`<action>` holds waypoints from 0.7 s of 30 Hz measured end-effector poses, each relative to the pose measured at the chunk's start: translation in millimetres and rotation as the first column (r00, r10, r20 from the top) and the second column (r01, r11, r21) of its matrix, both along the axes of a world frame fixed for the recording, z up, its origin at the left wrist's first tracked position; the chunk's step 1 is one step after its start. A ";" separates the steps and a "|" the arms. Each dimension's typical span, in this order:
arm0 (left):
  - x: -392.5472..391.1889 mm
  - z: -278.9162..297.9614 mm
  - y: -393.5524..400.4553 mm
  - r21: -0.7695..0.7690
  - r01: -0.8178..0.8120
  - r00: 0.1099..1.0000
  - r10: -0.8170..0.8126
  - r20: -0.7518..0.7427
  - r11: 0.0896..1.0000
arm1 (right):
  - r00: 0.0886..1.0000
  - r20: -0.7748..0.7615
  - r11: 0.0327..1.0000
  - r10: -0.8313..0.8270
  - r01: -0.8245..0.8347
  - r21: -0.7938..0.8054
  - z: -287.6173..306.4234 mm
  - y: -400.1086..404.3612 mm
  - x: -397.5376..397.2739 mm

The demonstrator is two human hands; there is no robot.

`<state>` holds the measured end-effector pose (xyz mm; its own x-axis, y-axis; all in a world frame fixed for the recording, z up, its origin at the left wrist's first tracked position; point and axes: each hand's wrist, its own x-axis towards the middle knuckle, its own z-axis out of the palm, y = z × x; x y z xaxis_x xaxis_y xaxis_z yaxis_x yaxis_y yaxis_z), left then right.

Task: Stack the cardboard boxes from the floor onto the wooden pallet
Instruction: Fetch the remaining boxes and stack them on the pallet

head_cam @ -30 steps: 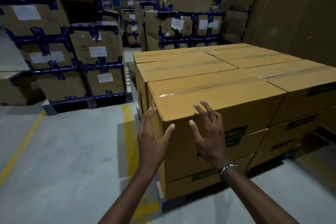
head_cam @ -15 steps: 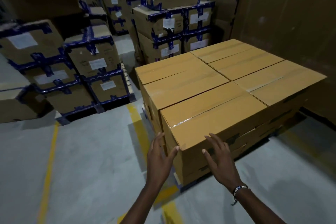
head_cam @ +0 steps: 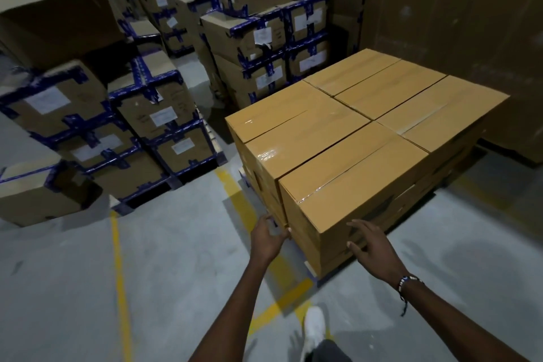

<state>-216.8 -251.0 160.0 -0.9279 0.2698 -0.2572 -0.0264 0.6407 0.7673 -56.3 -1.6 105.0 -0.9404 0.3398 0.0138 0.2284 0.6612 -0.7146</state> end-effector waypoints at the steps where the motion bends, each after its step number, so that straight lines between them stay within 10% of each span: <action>1: -12.6 -1.6 -1.5 -0.006 -0.006 1.000 0.006 0.006 1.000 | 1.000 -0.008 1.000 -0.003 0.003 -0.022 -0.9 -3.8 -9.3; 14: -185.1 -29.9 16.9 -0.003 0.043 0.989 -0.042 0.145 0.999 | 0.987 0.071 0.944 -0.147 0.161 -0.289 -5.5 -51.4 -194.8; 21: -258.6 -53.5 45.4 0.061 0.129 0.967 -0.139 0.215 0.990 | 0.895 0.416 0.774 -0.161 0.376 -0.510 0.5 -60.0 -265.4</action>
